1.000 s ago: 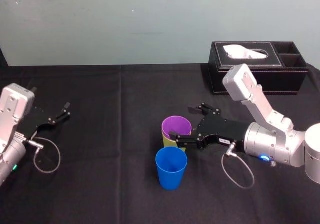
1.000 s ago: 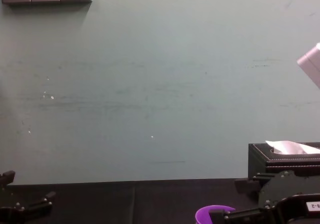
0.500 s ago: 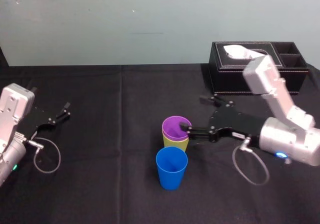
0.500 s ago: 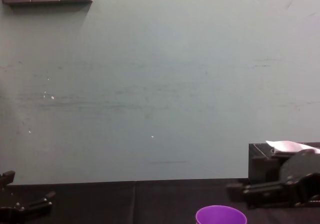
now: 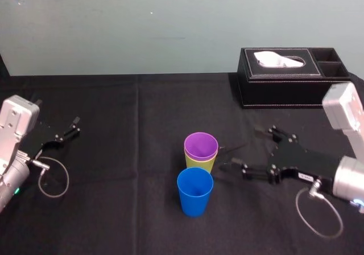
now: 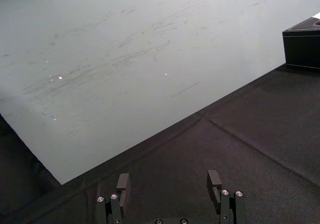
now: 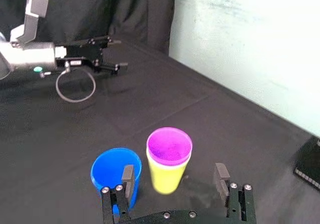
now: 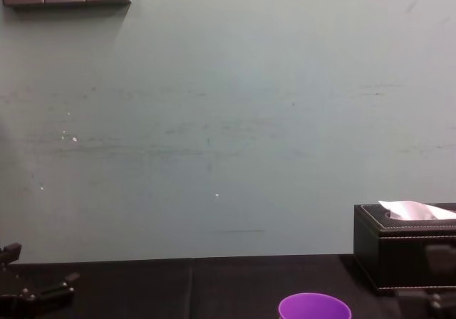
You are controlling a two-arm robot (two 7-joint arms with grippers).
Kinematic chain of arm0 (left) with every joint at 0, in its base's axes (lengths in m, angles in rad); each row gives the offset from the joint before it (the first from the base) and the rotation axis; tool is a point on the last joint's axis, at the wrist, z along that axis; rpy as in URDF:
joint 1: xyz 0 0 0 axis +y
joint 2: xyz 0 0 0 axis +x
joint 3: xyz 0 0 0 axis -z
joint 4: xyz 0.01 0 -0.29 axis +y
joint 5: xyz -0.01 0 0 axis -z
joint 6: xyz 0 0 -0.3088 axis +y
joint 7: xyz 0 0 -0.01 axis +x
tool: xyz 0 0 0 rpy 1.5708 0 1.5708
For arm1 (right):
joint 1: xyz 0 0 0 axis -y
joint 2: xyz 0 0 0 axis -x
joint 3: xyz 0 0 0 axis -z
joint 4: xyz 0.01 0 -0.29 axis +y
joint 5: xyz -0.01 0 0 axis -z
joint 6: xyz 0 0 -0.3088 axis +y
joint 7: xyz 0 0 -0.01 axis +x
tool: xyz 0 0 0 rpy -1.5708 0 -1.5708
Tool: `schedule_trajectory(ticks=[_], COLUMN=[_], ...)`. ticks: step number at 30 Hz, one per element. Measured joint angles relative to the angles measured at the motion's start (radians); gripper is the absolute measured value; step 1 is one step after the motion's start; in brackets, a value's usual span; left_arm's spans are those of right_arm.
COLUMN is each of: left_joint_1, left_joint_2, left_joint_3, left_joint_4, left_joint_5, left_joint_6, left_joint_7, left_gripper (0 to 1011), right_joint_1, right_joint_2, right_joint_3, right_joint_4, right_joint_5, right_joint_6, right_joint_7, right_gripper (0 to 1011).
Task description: Stack the three plastic cups sequentially using one hand.
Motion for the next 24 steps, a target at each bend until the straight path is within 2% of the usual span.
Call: schedule_trajectory(ticks=[8,12,16,24], left_joint_1=[0.0,0.0,0.0,0.0], left_joint_2=[0.0,0.0,0.0,0.0], left_joint_3=[0.0,0.0,0.0,0.0], left_joint_4=[0.0,0.0,0.0,0.0], left_joint_5=[0.0,0.0,0.0,0.0], left_joint_6=[0.0,0.0,0.0,0.0], left_joint_7=[0.0,0.0,0.0,0.0], left_gripper=[1010,1010,1010,1010], right_joint_1=[-0.096,-0.128,-0.146,-0.147], right_joint_2=[0.055,0.071,0.074,0.045], right_joint_3=[0.041,0.046,0.033,-0.013], right_joint_4=[-0.025,-0.031,-0.03,-0.012], right_joint_5=[0.025,0.022,0.006,-0.043], right_joint_6=[-0.039,-0.051,-0.057,-0.058], right_joint_7=[0.009,0.014,0.016,0.01], right_gripper=[1004,1004,1004,1004])
